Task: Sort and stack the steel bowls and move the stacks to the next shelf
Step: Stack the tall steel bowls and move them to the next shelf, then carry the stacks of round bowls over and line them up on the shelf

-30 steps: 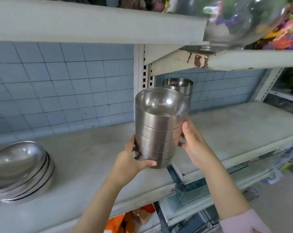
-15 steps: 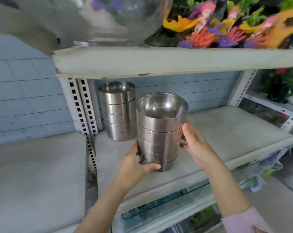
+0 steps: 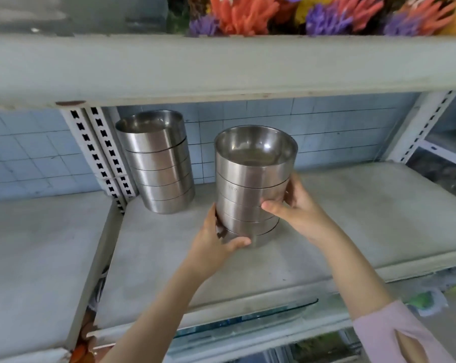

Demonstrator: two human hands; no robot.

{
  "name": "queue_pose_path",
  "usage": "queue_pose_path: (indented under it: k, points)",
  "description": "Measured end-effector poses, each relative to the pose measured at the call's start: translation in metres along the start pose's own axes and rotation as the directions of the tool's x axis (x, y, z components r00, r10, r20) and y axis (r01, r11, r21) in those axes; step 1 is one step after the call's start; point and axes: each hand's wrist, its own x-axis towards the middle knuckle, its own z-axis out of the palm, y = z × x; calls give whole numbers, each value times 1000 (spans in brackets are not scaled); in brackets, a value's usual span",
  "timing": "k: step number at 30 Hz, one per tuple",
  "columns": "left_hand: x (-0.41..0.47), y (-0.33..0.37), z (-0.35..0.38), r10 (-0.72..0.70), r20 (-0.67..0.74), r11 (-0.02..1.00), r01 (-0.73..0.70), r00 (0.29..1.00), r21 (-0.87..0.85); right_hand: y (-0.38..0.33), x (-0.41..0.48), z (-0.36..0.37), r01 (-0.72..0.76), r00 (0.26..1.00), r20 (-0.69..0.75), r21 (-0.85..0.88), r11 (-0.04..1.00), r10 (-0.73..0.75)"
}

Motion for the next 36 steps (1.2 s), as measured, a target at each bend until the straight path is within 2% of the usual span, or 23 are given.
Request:
queue_pose_path:
  k: [7,13,16,21,33,36]
  points:
    - [46,-3,-1,-21,-73,1000,22,997,14,8,61,-10,-12,998,62,0,1000,12]
    - [81,-3,-9,-47,-136,988,66,990,138,12,108,-14,-5,991,133,-86,996,16]
    - [96,-3,-11,-82,-168,979,112,982,173,12,123,-14,14,995,98,-171,985,3]
    - [113,-2,-16,-111,-159,965,145,981,217,21,132,-9,47,999,26,-171,984,-43]
    - [113,3,-14,-181,-164,937,221,970,270,29,130,-7,-4,999,52,-181,983,13]
    - [90,9,-17,-212,-171,896,261,962,359,27,108,3,-73,996,-69,-152,986,63]
